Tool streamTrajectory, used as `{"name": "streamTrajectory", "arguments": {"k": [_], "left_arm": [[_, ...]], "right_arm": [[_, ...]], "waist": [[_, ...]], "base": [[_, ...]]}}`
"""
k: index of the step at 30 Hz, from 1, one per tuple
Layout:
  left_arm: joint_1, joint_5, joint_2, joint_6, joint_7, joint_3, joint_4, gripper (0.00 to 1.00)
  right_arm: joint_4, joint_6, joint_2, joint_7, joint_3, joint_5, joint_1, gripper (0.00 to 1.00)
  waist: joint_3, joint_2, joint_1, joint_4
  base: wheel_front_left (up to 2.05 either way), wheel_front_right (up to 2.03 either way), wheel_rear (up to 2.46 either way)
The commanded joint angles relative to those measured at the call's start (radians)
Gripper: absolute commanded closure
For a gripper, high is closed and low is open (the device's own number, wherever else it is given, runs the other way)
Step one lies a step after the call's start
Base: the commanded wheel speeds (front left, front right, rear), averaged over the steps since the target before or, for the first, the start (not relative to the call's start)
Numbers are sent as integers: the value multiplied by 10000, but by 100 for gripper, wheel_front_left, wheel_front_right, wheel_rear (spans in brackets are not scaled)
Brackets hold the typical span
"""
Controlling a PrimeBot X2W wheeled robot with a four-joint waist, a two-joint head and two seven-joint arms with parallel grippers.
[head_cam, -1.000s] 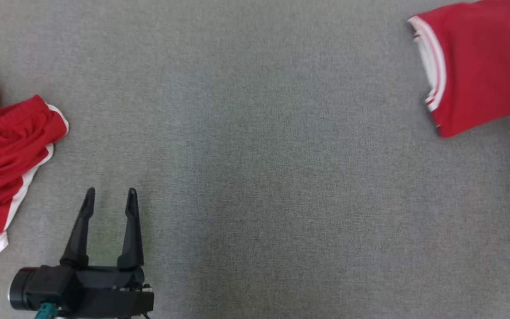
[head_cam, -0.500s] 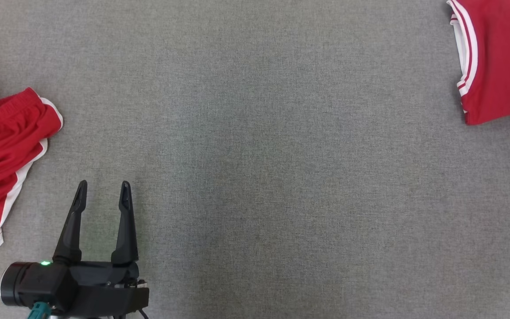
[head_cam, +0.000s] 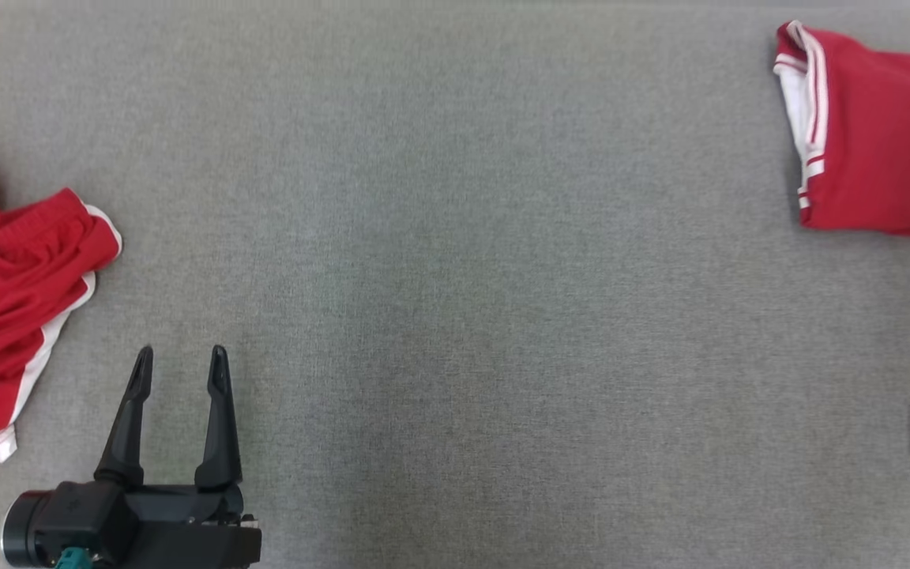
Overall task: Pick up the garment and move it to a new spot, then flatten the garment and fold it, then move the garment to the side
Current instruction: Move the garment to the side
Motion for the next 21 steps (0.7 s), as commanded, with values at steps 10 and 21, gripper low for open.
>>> {"name": "streamTrajectory", "arguments": {"k": [10, 21], "left_arm": [[642, -359, 0, 47, -51, 171, 296, 0], [1310, -484, 2, 83, -52, 350, 496, 0]], "right_arm": [[-1588, 4, 967, -673, -100, 114, 1232, 0], [-4973, 4, 2155, -671, -2557, -1988, 4761, 0]], "waist": [[-1395, -1, 1, -352], [-2581, -1, 1, -412]], "base": [[0, 0, 0], [0, 0, 0]]}}
